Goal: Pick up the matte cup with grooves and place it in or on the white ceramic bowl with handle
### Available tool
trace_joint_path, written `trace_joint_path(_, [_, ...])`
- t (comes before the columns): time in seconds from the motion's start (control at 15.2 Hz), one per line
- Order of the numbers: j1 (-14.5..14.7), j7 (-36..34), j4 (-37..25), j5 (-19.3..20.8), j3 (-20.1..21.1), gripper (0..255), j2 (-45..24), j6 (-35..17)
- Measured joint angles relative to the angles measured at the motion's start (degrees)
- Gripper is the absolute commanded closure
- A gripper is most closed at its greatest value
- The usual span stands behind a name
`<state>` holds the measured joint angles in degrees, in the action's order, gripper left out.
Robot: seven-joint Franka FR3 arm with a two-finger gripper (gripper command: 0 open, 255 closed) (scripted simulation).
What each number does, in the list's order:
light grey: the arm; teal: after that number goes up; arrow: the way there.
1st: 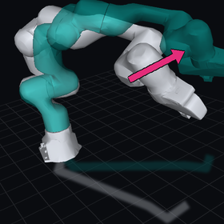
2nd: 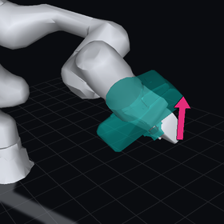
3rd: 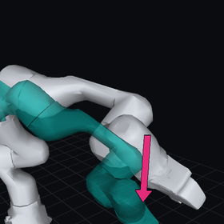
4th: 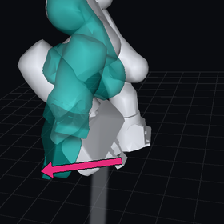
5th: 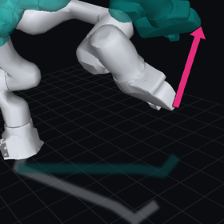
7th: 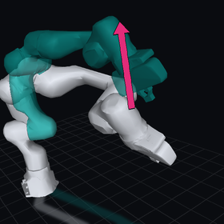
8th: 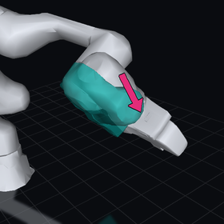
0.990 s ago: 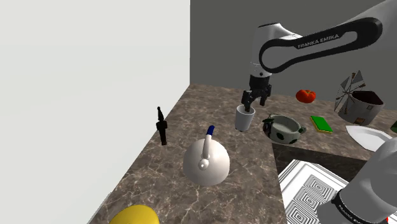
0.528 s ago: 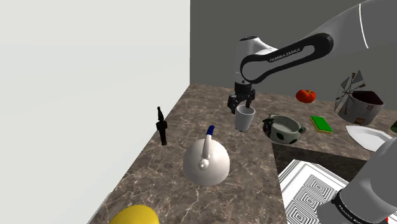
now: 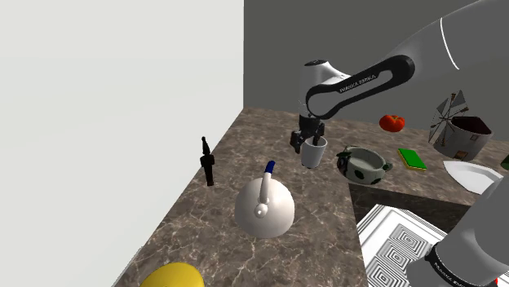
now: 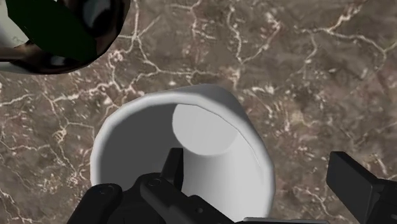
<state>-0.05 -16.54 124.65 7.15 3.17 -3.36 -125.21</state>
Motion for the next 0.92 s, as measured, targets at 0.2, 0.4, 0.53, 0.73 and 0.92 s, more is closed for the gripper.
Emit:
trace_joint_path(0.2, [0.01, -0.05, 0.03, 0.03, 0.01, 0, -0.18, -0.22])
trace_joint_path(0.4, [0.01, -0.06, 0.02, 0.03, 0.01, 255, -0.21, -0.24])
trace_joint_path(0.53, [0.01, -0.06, 0.02, 0.03, 0.01, 255, -0.21, -0.24])
trace_joint_path(0.73, [0.01, -0.06, 0.02, 0.03, 0.01, 255, -0.22, -0.24])
trace_joint_path(0.92, [0.01, -0.06, 0.02, 0.03, 0.01, 255, -0.22, -0.24])
